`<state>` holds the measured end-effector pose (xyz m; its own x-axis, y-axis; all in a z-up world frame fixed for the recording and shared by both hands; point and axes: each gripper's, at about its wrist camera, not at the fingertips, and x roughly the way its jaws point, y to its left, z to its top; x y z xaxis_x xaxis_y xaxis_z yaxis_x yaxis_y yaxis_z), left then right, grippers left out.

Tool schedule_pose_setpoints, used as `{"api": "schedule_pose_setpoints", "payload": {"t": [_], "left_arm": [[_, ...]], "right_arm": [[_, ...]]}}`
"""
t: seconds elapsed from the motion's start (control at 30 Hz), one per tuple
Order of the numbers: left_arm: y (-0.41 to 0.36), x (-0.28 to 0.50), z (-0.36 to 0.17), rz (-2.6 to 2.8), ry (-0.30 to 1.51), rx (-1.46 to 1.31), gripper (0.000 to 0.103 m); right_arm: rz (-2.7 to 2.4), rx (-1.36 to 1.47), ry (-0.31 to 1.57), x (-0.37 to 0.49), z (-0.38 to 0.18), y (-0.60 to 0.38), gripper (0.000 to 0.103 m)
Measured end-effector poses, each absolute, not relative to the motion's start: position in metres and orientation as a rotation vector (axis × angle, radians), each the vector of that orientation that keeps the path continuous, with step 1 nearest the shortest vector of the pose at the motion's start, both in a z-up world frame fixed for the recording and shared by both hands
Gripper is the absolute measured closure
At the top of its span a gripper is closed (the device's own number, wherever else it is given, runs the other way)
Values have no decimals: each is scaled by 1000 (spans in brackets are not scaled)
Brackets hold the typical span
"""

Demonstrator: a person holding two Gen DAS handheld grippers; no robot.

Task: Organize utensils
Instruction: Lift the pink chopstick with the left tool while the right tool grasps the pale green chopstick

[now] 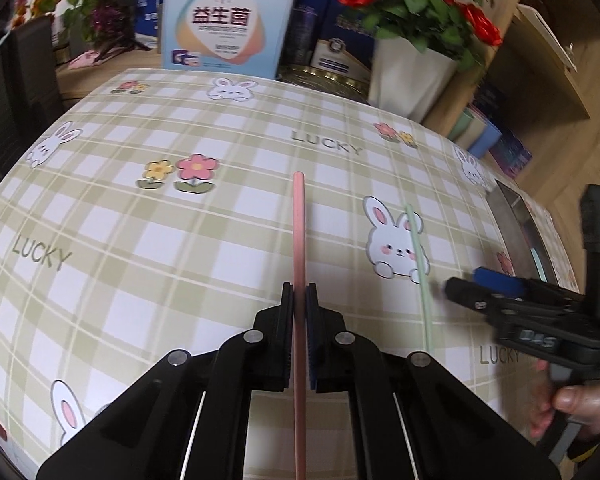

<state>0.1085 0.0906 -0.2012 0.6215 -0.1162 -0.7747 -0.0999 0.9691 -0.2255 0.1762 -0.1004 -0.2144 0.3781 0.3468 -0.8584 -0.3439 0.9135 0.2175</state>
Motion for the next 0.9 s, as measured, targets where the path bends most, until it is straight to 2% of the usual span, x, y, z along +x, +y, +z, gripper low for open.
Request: {"api": "schedule_pose_setpoints", "payload": {"t": [0.27, 0.5, 0.9], "left_arm": [[109, 104, -203, 29, 892, -281, 97], [112, 103, -204, 32, 890, -281, 97], [110, 102, -203, 37, 890, -273, 97]], "right_arm": [[412, -72, 1092, 171, -227, -68, 59], [361, -108, 1065, 169, -226, -73, 80], [386, -141, 1041, 157, -227, -67, 97]]}}
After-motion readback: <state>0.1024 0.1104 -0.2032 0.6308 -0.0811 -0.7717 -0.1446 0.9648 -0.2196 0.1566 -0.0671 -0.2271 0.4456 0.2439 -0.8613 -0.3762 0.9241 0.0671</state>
